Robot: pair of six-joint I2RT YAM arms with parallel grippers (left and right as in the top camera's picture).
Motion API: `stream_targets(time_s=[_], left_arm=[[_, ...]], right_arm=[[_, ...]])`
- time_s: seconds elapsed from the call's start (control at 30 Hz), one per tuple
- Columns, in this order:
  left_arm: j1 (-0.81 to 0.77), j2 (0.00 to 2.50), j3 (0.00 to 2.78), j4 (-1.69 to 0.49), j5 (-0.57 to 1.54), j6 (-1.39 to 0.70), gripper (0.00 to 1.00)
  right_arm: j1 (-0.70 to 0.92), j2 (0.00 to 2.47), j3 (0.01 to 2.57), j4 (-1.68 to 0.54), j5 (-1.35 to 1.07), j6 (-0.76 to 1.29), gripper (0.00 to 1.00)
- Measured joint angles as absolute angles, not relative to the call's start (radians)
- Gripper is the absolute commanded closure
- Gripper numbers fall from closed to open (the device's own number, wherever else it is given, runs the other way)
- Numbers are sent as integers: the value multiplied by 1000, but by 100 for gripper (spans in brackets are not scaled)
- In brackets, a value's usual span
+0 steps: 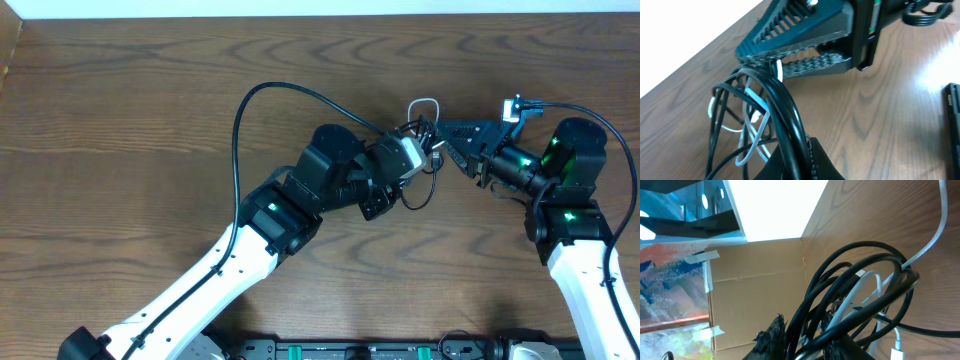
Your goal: Untangle cables
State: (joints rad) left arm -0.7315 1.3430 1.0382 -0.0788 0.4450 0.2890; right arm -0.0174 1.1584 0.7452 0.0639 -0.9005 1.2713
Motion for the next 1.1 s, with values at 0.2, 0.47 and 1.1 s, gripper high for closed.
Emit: stream_targets(time_s=[0.2, 0.47, 1.1], left_arm=[[-734, 1343, 1038, -94, 363, 289, 92], [-735, 1343, 1038, -100, 300, 288, 93], [-744, 1345, 1038, -78, 342, 262, 93]], right_arm=[[-17, 1159, 745, 65, -903, 1271, 79], [-15, 1159, 745, 105, -936, 1271, 79], [38, 1158, 745, 109, -926, 1267, 84]])
